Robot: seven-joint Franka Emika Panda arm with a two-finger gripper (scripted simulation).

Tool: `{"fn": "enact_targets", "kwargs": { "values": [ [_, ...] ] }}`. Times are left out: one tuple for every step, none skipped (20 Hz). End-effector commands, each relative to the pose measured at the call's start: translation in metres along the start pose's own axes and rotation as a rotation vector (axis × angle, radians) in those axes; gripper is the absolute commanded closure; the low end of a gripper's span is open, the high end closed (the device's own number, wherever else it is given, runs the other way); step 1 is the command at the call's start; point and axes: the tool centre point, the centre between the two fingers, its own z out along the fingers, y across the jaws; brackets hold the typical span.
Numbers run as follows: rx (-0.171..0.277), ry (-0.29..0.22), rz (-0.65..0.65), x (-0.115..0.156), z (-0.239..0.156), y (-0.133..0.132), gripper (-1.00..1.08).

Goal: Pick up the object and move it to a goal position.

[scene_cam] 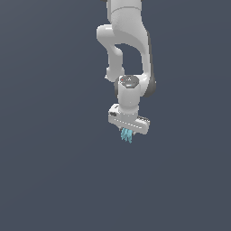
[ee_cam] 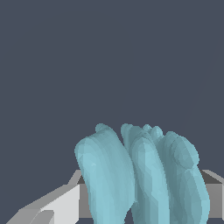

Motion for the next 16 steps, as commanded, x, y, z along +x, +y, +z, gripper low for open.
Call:
{"fn": "enact_targets", "kwargs": {
  "values": [
    [0.041, 0.044, -0.022, 0.016, -0.012, -0.01, 1.08],
    [0.059, 0.063, -0.032, 0.023, -0.017, -0.014, 1.08],
    [0.078, 0.083, -0.042, 0.03, -0.023, -0.019, 1.08],
    [0.097, 0.103, -0.052, 0.037, -0.029, -0.023, 1.08],
    [0.116, 0.124, -0.062, 0.044, -0.035, -0.028, 1.08],
    [0.136, 0.144, -0.073, 0.051, -0.042, -0.032, 1.08],
    [0.155, 0.165, -0.083, 0.057, -0.049, -0.037, 1.08],
    [0.175, 0.185, -0.094, 0.063, -0.056, -0.041, 1.08],
    [0.194, 0.205, -0.104, 0.069, -0.063, -0.046, 1.08],
    [0.213, 0.225, -0.114, 0.075, -0.071, -0.05, 1.08],
    [0.232, 0.245, -0.124, 0.081, -0.078, -0.054, 1.08],
    [0.251, 0.264, -0.134, 0.086, -0.086, -0.058, 1.08],
    [0.269, 0.282, -0.144, 0.09, -0.093, -0.061, 1.08],
    [0.286, 0.3, -0.153, 0.095, -0.101, -0.065, 1.08],
    [0.302, 0.316, -0.162, 0.099, -0.108, -0.068, 1.08],
    [0.317, 0.332, -0.17, 0.102, -0.114, -0.071, 1.08]
  ]
}}
